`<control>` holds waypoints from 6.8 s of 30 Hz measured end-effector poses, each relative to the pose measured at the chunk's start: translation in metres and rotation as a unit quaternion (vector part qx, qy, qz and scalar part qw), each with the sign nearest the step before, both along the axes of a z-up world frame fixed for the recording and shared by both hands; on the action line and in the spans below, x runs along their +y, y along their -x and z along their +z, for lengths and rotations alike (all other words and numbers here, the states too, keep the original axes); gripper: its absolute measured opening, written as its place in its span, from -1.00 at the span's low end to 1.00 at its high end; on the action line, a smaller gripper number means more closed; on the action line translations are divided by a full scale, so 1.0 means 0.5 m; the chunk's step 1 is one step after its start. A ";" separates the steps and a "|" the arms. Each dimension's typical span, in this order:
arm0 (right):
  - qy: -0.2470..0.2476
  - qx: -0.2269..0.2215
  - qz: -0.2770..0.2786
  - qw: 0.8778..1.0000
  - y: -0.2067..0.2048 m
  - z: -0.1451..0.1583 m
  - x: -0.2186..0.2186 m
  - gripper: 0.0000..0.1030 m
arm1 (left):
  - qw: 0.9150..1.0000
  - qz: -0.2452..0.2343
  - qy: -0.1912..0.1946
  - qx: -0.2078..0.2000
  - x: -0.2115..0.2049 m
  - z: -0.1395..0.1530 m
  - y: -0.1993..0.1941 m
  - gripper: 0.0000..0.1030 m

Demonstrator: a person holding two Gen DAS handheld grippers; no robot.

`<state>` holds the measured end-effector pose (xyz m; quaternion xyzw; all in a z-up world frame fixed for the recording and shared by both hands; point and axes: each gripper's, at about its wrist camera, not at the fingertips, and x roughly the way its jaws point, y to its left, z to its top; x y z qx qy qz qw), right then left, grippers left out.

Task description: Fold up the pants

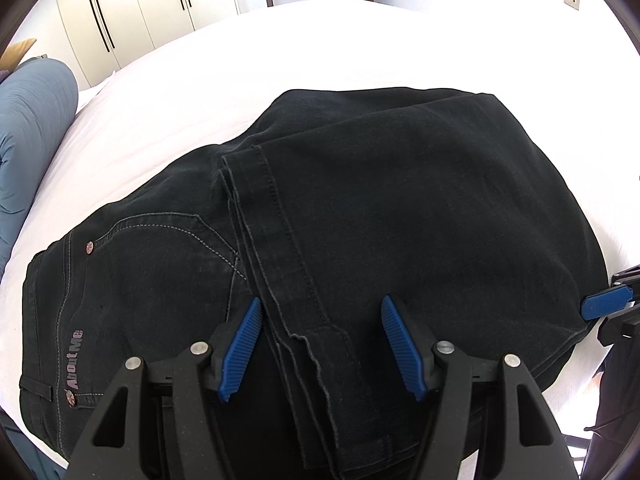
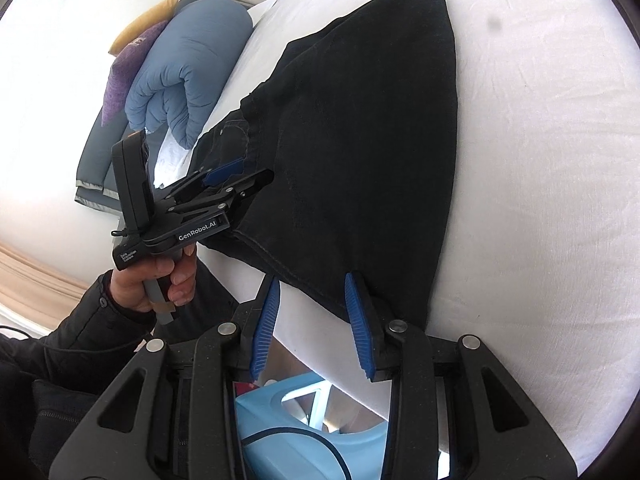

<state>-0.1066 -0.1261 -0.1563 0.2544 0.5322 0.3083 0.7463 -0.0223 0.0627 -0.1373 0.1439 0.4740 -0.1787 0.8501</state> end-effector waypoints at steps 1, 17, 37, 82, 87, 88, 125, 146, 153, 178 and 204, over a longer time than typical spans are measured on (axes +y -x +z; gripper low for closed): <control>0.003 -0.001 -0.003 1.000 0.000 0.002 0.001 -0.39 | 1.000 0.000 0.001 -0.001 0.001 0.000 0.001 0.28; -0.009 -0.013 -0.022 1.000 0.019 0.114 0.081 -0.29 | 0.991 0.117 0.067 0.012 0.166 0.073 0.047 0.30; -0.176 0.061 0.031 0.982 -0.332 0.074 0.320 -0.28 | 0.794 0.448 0.404 0.078 0.669 -0.010 0.102 0.56; -0.111 0.101 0.002 0.989 -0.362 -0.065 0.379 -0.72 | 0.815 0.416 0.402 0.029 0.621 0.049 0.010 -0.72; -0.112 0.097 -0.004 0.989 -0.361 -0.074 0.378 -0.81 | 0.849 0.380 0.366 -0.001 0.561 0.111 0.004 -0.72; -0.115 0.095 -0.004 0.989 -0.360 -0.075 0.377 -0.81 | 0.856 0.372 0.359 -0.006 0.545 0.124 0.001 -0.73; -0.059 0.044 -0.067 0.995 -0.310 0.045 0.065 -0.70 | 0.996 -0.050 0.033 -0.072 -0.195 0.117 0.102 -0.72; -0.095 0.047 -0.138 0.985 -0.251 -0.074 -0.111 -0.72 | 0.994 -0.100 0.044 -0.012 -0.268 0.028 0.021 -0.21; -0.103 0.065 -0.173 0.977 -0.223 -0.059 -0.161 -0.30 | 0.989 -0.032 0.138 -0.036 -0.099 0.133 0.017 0.76; -0.120 0.047 -0.050 0.990 -0.159 0.008 -0.054 -0.05 | 0.995 0.019 0.095 0.014 -0.027 0.023 -0.001 0.66; -0.069 0.044 0.015 0.997 -0.125 0.043 -0.025 -0.96 | 0.991 0.038 0.126 0.027 0.013 0.036 0.001 0.68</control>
